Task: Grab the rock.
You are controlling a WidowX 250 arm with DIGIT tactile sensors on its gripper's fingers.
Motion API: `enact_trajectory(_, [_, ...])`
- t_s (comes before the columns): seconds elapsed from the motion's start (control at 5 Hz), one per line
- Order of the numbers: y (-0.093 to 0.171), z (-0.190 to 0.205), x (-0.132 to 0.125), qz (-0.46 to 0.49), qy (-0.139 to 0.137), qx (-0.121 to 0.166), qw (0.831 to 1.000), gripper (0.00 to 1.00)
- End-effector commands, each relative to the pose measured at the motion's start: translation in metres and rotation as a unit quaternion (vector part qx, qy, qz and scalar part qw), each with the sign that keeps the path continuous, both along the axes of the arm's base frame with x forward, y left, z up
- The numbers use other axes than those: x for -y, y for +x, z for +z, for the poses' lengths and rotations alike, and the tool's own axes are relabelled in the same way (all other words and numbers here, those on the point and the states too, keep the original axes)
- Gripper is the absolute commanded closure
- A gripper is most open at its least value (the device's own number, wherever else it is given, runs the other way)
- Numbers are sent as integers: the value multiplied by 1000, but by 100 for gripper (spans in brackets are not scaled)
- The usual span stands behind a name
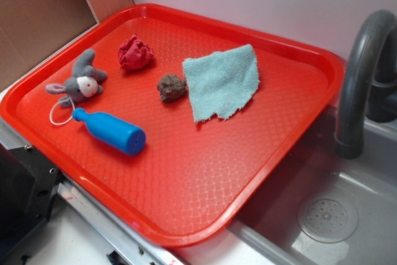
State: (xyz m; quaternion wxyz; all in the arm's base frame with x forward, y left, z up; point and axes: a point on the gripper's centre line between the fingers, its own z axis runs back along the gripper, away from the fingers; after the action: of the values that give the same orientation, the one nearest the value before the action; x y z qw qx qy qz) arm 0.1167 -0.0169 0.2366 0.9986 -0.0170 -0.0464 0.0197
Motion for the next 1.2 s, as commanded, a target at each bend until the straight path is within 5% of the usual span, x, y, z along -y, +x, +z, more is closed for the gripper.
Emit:
enact_trajectory(0.0, [0,0,0,0,0,0,1000,0])
enact_trajectory(0.2, [26,-18,3,77,-8,63,995,0])
enact_trajectory(0.4, [47,-31,5,140,16,108,984,0])
enact_trajectory(0.6, [71,-55,9,178,14,130,975,0])
enact_trajectory(1.0, [123,-113,21,155,6,118,981,0])
